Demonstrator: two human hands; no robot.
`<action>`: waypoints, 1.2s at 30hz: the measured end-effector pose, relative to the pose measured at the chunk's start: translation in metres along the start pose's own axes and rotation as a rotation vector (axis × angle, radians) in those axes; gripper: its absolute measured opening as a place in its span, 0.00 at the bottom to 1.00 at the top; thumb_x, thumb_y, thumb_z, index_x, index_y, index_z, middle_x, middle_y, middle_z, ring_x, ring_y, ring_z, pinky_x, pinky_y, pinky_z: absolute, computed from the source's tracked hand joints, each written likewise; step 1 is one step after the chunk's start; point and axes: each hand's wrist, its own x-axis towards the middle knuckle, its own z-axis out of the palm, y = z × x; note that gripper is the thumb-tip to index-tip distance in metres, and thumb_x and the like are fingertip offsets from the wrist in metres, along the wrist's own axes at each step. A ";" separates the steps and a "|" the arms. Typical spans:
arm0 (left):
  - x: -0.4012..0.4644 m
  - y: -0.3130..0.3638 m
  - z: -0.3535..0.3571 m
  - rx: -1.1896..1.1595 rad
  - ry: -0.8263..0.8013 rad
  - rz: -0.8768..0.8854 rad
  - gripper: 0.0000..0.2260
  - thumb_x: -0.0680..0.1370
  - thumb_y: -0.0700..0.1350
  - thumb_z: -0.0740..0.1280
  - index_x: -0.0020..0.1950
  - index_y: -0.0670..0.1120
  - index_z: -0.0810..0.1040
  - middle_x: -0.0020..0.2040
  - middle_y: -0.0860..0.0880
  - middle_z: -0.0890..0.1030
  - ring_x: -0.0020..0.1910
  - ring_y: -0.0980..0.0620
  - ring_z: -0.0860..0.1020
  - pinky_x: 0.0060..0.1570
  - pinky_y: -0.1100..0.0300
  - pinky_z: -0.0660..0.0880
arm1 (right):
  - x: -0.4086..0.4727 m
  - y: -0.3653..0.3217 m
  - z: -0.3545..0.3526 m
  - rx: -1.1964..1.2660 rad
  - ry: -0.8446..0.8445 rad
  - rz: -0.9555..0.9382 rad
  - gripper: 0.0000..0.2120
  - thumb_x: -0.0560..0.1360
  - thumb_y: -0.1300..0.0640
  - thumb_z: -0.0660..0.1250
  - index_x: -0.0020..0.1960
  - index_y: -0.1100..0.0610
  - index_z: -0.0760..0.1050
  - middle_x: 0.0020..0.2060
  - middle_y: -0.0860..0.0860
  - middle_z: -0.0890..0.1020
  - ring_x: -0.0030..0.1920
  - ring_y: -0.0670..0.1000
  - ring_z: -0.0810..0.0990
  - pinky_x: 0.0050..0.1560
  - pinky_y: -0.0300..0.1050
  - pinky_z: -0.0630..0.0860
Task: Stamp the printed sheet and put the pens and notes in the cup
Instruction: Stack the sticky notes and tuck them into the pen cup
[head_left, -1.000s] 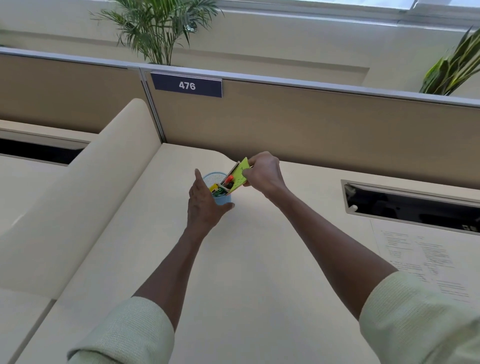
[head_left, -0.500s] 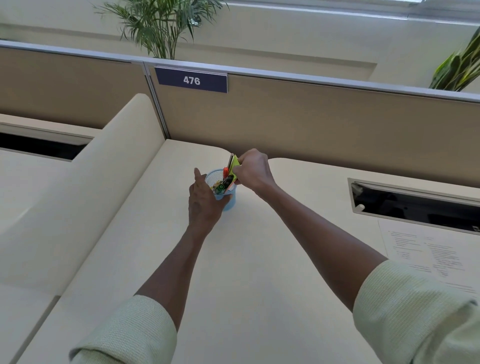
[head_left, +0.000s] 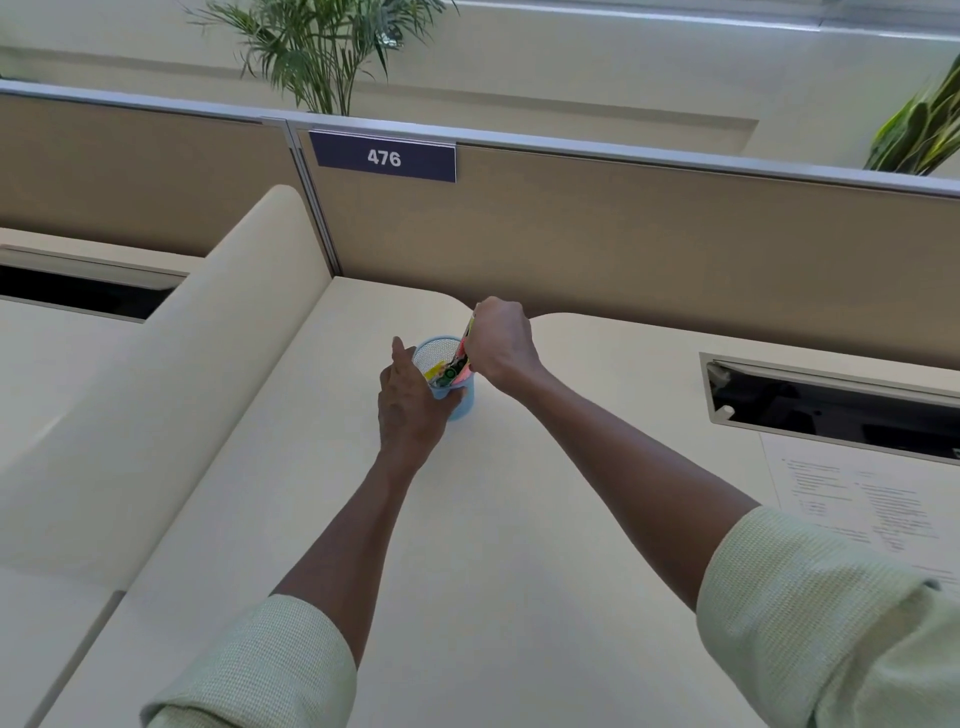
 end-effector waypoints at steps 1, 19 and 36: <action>0.000 0.000 0.000 -0.002 0.002 -0.002 0.48 0.68 0.53 0.77 0.78 0.41 0.50 0.71 0.47 0.71 0.69 0.45 0.66 0.64 0.51 0.69 | 0.002 -0.001 0.001 0.019 -0.039 0.008 0.04 0.73 0.68 0.65 0.41 0.63 0.76 0.40 0.61 0.83 0.38 0.59 0.81 0.32 0.46 0.74; 0.002 0.000 0.000 0.026 0.001 0.005 0.42 0.69 0.54 0.76 0.76 0.42 0.60 0.72 0.46 0.70 0.72 0.48 0.66 0.67 0.53 0.68 | 0.005 0.031 0.028 0.581 -0.158 0.188 0.23 0.74 0.61 0.73 0.67 0.65 0.72 0.56 0.64 0.81 0.41 0.59 0.87 0.44 0.48 0.84; 0.003 0.003 -0.001 0.090 -0.016 0.030 0.37 0.71 0.57 0.74 0.74 0.44 0.65 0.74 0.47 0.68 0.73 0.50 0.65 0.68 0.54 0.68 | -0.008 0.037 0.034 0.534 -0.191 0.114 0.19 0.73 0.56 0.66 0.64 0.57 0.75 0.51 0.56 0.83 0.49 0.55 0.83 0.53 0.53 0.82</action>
